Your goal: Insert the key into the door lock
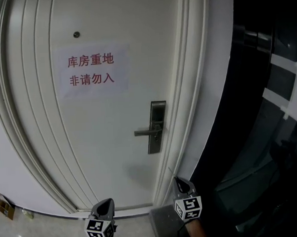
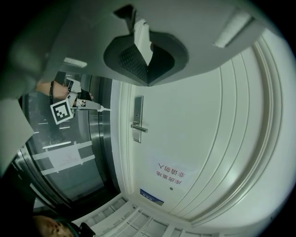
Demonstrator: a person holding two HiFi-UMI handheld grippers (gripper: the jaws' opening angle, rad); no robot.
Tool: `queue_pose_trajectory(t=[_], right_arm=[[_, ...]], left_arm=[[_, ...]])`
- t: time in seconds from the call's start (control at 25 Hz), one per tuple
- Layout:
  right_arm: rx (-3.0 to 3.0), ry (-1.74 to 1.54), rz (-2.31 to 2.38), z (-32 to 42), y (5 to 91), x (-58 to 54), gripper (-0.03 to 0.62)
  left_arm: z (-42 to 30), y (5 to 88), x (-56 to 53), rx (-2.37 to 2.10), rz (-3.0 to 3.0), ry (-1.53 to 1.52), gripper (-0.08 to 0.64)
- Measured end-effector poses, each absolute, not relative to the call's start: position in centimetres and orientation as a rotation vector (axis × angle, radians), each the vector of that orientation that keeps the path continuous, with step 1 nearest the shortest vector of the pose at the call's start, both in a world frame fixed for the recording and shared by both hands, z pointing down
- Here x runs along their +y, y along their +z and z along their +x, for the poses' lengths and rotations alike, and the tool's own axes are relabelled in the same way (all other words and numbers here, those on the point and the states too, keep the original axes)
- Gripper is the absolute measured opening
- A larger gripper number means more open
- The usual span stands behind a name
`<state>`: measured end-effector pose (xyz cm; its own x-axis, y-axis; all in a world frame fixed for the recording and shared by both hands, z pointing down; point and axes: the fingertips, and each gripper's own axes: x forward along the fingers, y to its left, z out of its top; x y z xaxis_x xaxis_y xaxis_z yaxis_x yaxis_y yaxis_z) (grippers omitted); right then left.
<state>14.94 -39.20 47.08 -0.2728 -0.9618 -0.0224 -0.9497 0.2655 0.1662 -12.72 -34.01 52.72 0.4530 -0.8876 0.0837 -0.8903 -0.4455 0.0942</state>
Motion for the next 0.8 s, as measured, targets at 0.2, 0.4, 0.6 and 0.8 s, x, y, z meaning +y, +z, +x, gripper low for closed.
queue_pose_trajectory(t=[0.2, 0.4, 0.6, 0.8], right_arm=[[-2.358, -0.423, 1.811, 15.2, 44.6, -42.7, 0.011], [-2.290, -0.607, 1.764, 14.9, 42.5, -45.4, 0.011], [-2.126, -0.856, 1.675, 13.8, 40.9, -47.7, 0.011], [-1.992, -0.980, 1.568, 12.5, 40.9, -50.0, 0.011]], left_arm=[[-12.1, 53.1, -35.9, -1.572, 2.563, 0.053, 0.002], [-11.3, 54.3, -36.9, -1.550, 2.554, 0.080, 0.002], [-11.2, 54.1, -38.1, -1.555, 2.549, 0.066, 0.002], [-11.6, 54.1, -39.5, -1.580, 2.533, 0.070, 0.002]])
